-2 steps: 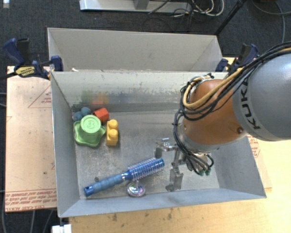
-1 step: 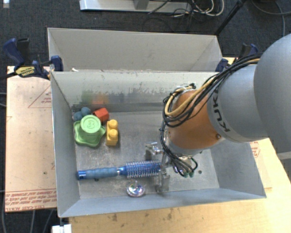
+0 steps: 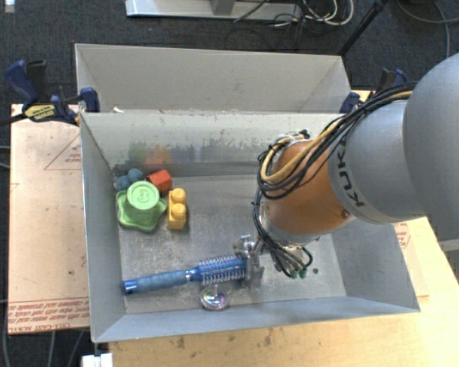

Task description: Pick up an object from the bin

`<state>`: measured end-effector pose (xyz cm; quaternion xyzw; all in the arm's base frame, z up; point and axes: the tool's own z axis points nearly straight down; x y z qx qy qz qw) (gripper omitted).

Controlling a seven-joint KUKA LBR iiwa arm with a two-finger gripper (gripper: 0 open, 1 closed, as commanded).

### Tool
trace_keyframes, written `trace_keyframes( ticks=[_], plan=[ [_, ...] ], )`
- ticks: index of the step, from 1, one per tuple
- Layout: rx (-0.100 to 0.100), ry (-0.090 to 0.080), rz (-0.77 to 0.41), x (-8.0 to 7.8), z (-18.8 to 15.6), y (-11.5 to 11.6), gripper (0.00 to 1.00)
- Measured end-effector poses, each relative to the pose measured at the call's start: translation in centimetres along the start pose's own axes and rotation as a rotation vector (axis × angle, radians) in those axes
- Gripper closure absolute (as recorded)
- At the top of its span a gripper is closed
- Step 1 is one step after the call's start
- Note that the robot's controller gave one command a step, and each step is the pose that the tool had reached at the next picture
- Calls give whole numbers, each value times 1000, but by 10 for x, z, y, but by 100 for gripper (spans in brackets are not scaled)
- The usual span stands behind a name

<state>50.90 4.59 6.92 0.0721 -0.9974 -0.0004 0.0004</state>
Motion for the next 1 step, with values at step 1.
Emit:
trace_keyframes(
  ticks=[1],
  plan=[
    [2, -12, -88, -8, -205, -15, 100]
  ],
)
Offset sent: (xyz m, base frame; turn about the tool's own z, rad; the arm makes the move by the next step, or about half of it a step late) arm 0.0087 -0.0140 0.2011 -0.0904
